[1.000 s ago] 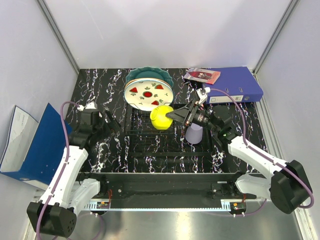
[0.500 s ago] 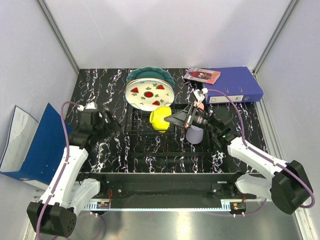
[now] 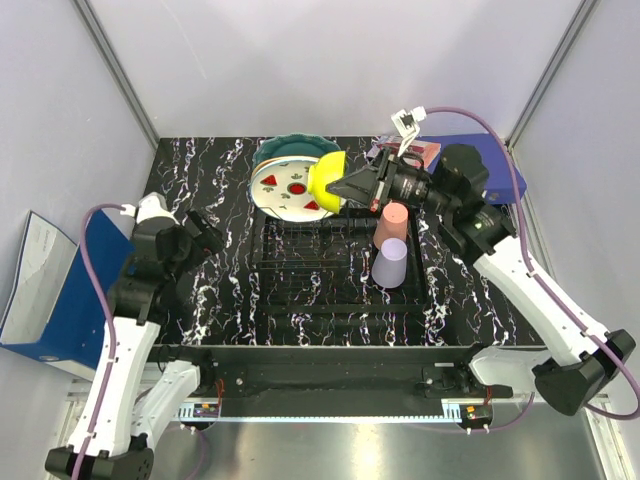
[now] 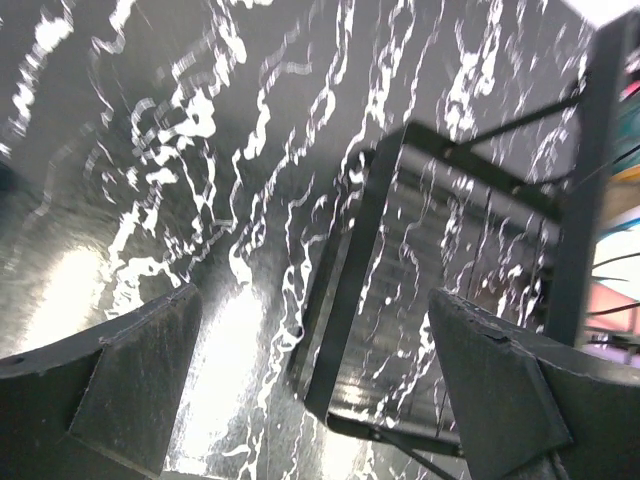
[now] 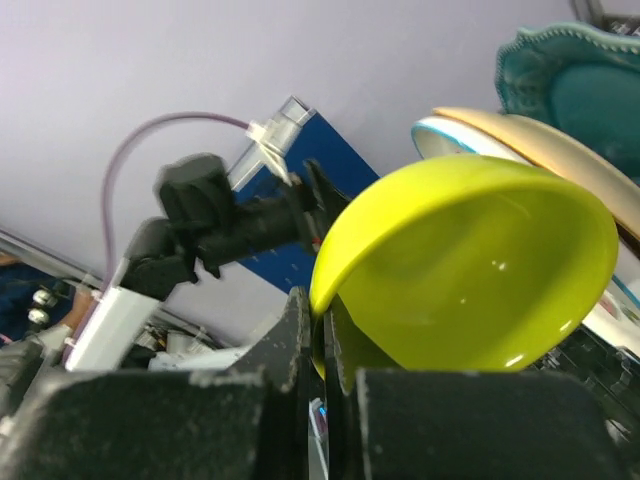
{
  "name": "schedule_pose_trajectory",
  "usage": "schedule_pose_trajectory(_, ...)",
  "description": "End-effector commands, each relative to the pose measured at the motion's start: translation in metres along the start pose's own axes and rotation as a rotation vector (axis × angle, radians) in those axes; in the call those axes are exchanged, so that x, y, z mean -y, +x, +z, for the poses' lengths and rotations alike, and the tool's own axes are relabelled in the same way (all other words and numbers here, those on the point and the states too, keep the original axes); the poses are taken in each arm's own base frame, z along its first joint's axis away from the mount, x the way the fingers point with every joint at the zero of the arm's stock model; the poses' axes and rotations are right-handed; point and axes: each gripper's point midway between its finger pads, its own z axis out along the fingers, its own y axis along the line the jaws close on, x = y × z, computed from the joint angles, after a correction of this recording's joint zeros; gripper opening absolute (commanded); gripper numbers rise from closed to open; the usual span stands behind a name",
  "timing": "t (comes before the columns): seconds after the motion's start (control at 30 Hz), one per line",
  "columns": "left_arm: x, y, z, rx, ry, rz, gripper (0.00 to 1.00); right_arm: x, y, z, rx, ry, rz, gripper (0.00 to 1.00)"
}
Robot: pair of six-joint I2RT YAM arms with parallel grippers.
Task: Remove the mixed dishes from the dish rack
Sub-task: Pick up the bowl from the dish rack, then place the bowl at the center of the board.
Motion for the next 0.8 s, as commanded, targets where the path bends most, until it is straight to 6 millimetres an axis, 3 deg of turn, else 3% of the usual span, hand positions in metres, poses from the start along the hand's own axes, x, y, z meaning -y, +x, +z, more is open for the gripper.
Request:
schedule_pose_trajectory(0.0, -0.001, -0.033, -0.023, 0.111, -0.025, 0.01, 0.99, 0.019, 0.017, -0.002, -0.148, 0.146, -0.116, 0.0)
schedule_pose_trajectory(0.07, -0.002, -0.039, -0.033, 0.138, -0.026, 0.011, 0.99, 0.03, 0.032, -0.01, -0.219, 0.242, -0.217, 0.0)
schedule_pose_trajectory(0.1, -0.002, -0.041, -0.037, 0.149, -0.023, 0.013, 0.99, 0.023, 0.032, -0.012, -0.229, 0.254, -0.274, 0.0)
schedule_pose_trajectory(0.13, -0.003, -0.043, -0.04, 0.16, -0.027, 0.014, 0.99, 0.014, 0.048, -0.012, -0.283, 0.24, -0.352, 0.0)
schedule_pose_trajectory(0.17, -0.002, -0.048, -0.047, 0.181, -0.019, 0.014, 0.99, 0.024, 0.055, -0.018, -0.312, 0.318, -0.379, 0.0)
schedule_pose_trajectory(0.2, -0.003, -0.05, -0.05, 0.191, -0.02, 0.013, 0.99, 0.014, 0.068, -0.018, -0.347, 0.303, -0.42, 0.0)
schedule_pose_trajectory(0.3, 0.0, -0.057, -0.057, 0.201, -0.013, 0.012, 0.99, 0.019, 0.093, -0.028, -0.428, 0.347, -0.483, 0.0)
schedule_pose_trajectory(0.33, 0.002, -0.06, -0.061, 0.209, -0.005, 0.012, 0.99, 0.008, 0.111, -0.028, -0.469, 0.315, -0.517, 0.0)
schedule_pose_trajectory(0.4, 0.004, -0.06, -0.064, 0.203, 0.004, 0.016, 0.99, 0.012, 0.128, -0.038, -0.524, 0.336, -0.602, 0.0)
schedule_pose_trajectory(0.47, 0.008, -0.065, -0.071, 0.214, 0.026, 0.03, 0.99, 0.002, 0.152, -0.05, -0.579, 0.306, -0.695, 0.0)
schedule_pose_trajectory(0.67, 0.029, -0.068, -0.089, 0.206, 0.151, 0.105, 0.99, -0.024, 0.182, -0.071, -0.608, 0.255, -0.91, 0.0)
schedule_pose_trajectory(0.77, 0.054, -0.063, -0.098, 0.157, 0.287, 0.159, 0.99, -0.027, 0.191, -0.073, -0.649, 0.28, -1.029, 0.0)
